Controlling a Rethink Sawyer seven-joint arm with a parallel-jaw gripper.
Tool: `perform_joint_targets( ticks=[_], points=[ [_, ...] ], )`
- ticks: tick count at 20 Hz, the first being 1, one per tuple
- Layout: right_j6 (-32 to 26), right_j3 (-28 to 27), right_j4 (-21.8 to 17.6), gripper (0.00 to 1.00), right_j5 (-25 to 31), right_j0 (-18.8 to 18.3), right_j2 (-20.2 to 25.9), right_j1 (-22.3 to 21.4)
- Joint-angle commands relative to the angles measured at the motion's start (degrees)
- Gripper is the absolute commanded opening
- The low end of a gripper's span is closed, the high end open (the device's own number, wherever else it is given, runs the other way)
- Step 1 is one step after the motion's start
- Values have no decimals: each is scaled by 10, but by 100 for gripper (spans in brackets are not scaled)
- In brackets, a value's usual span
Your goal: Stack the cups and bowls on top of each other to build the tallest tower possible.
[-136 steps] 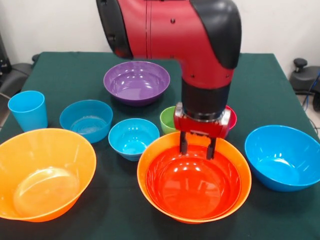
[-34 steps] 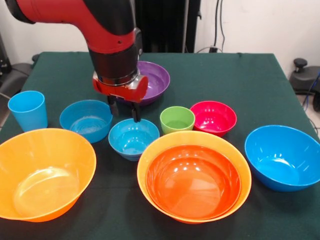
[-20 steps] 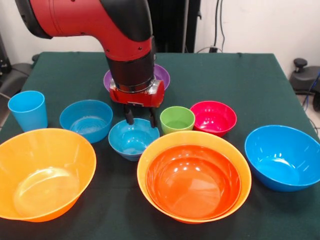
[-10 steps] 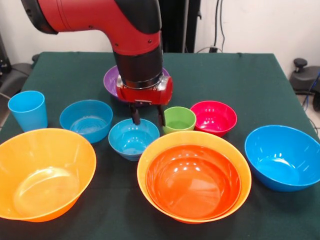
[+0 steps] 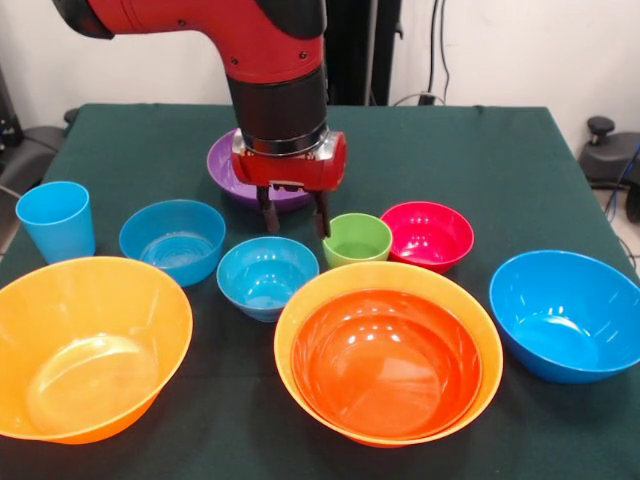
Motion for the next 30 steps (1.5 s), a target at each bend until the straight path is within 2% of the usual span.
perform_joint_targets(
  ticks=[1, 13, 23, 26, 30],
  points=[
    [-93, 30, -42, 100, 7, 10, 22, 1],
    [-67, 49, -37, 100, 7, 17, 10, -12],
    [-68, 48, -36, 100, 12, 16, 10, -12],
    [-79, 47, -35, 100, 17, 9, 14, -7],
    [-125, 46, -40, 100, 28, -17, 27, -4]
  ],
)
